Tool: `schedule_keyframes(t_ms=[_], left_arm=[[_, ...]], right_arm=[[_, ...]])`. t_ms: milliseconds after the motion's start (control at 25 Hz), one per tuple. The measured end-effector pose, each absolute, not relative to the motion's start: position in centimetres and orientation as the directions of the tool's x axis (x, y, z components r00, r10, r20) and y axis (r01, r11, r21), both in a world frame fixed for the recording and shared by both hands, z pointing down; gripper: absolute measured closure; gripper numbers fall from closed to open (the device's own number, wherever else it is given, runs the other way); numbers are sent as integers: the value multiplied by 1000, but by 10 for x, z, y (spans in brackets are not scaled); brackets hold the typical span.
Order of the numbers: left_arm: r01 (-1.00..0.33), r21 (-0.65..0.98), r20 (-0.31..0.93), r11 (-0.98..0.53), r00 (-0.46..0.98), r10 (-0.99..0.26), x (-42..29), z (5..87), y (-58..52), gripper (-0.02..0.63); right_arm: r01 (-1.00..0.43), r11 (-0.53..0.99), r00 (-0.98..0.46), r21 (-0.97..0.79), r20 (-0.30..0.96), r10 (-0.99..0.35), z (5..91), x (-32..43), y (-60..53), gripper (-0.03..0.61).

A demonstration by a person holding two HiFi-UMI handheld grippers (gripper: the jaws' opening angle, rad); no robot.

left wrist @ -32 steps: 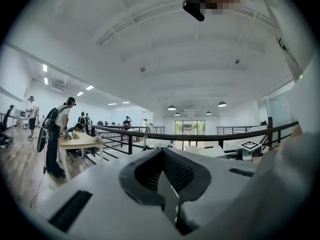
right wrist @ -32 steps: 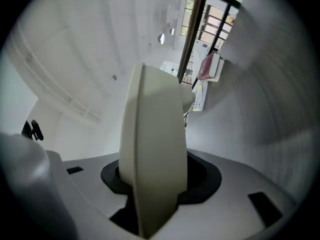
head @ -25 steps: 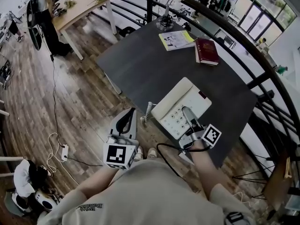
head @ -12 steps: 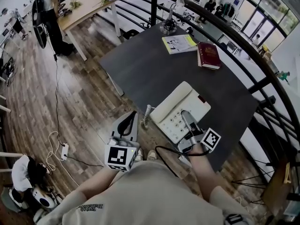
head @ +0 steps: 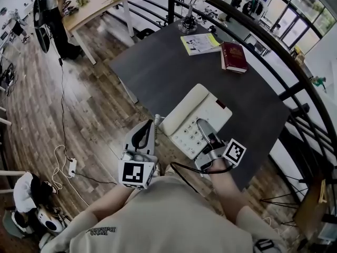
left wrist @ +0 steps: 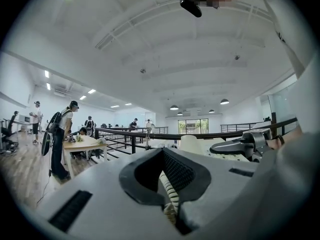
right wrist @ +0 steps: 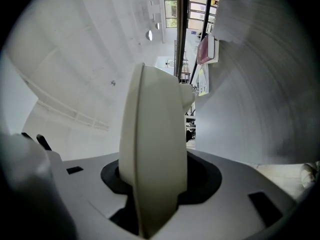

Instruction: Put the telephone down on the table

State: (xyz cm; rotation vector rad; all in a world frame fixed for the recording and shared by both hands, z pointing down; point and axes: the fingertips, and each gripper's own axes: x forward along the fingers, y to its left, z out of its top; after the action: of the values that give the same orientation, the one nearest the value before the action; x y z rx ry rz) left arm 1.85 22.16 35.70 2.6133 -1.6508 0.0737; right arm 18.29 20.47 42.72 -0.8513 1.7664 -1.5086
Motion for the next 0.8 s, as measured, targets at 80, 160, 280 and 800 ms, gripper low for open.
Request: schedule_keyframes(t_ms=[80, 160, 280, 800], left_arm=[[-910, 13, 63, -415, 415, -908, 17, 357, 221, 611], [-915, 10, 65, -402, 402, -913, 16, 358, 220, 611], [-922, 9, 43, -387, 387, -921, 18, 351, 216, 611], [-959, -8, -45, -284, 284, -958, 3, 323, 194, 611]], right_arm=[[-54, 125, -581, -991, -70, -811, 425, 179, 205, 382], [-41, 126, -587, -991, -78, -806, 423, 177, 204, 382], [-26, 121, -592, -992, -83, -802, 422, 176, 201, 382], [-28, 209, -648, -977, -141, -748, 387, 157, 155, 382]])
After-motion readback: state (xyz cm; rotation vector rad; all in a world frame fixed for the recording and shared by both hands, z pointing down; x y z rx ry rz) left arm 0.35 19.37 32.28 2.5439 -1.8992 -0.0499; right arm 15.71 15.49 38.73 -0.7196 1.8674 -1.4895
